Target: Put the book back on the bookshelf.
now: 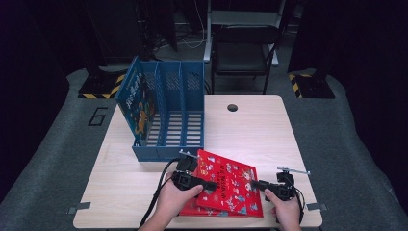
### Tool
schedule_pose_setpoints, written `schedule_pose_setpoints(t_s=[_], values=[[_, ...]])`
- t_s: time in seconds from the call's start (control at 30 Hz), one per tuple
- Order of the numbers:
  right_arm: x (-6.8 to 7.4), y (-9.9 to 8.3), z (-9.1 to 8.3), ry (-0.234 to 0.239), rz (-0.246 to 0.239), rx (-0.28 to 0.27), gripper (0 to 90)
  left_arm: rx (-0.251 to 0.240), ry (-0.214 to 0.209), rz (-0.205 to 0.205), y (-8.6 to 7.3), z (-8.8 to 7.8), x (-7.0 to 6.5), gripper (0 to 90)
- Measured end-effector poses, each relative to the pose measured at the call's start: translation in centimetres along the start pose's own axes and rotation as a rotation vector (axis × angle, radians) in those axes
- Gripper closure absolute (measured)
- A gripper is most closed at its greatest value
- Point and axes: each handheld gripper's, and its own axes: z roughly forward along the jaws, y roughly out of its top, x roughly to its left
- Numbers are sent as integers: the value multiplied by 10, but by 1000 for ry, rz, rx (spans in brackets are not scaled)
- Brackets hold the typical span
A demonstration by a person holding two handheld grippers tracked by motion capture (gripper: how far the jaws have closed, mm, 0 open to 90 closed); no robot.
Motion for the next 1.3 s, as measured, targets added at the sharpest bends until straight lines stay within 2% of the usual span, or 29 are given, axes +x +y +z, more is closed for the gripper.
schedule_pose_setpoints(t_s=[0.13, 0.23, 0.33, 0.4, 0.43, 0.5, 0.57, 0.6, 0.67, 0.73, 0.87, 0.9, 0.93, 0.97, 1.0, 1.13, 1.17, 1.27, 1.3], values=[[-1, 0, 0, -8, 2, -12, 548, 4, 9, -3, 0, 1, 1, 569], [-3, 0, 0, -12, 1, -14, 606, 7, 2, -13, 0, 1, 3, 570], [-5, 0, -1, -5, 19, -14, 625, 8, -1, -12, 1, 1, 3, 573], [-4, 0, -1, -24, 3, -14, 655, 5, 0, -14, 1, 1, 3, 574], [-2, 0, -2, -36, 16, -6, 674, 4, 0, -16, 0, 1, 3, 574], [-4, 0, -2, -62, -11, -17, 701, 7, 0, -13, 0, 1, 4, 574], [-4, 0, -3, -89, 5, -9, 724, 5, 1, -16, 0, 1, 4, 574], [-7, 0, -3, -107, -19, -12, 739, 7, 1, -15, 0, 1, 4, 574], [-7, 0, -4, -135, -18, -2, 760, 5, 1, -15, 0, 1, 4, 574], [-8, 0, -4, -154, -39, 8, 781, 7, 0, -14, 0, 1, 4, 574], [-6, 0, -4, -150, -37, 33, 794, 3, 1, -15, 0, 1, 3, 574], [-7, -1, -4, -146, -54, 31, 800, 5, 2, -14, 0, 1, 4, 574], [-4, -1, -4, -148, -34, 38, 801, 6, 1, -13, 0, 1, 4, 574], [-5, -1, -4, -149, -52, 35, 801, 5, 1, -15, -1, 1, 4, 574], [-6, -1, -4, -148, -51, 33, 801, 5, 5, -13, -1, 1, 5, 574], [-7, -1, -5, -140, -34, 28, 783, 1, -14, -40, -6, 2, 12, 575], [-8, -1, -7, -132, -21, 19, 763, 1, -11, -44, -7, 2, 13, 575], [-9, 0, -10, -68, 17, -7, 722, 4, -24, -52, -9, 3, 16, 574], [-8, 0, -9, -55, 14, -4, 712, 2, -15, -49, -9, 3, 15, 574]])
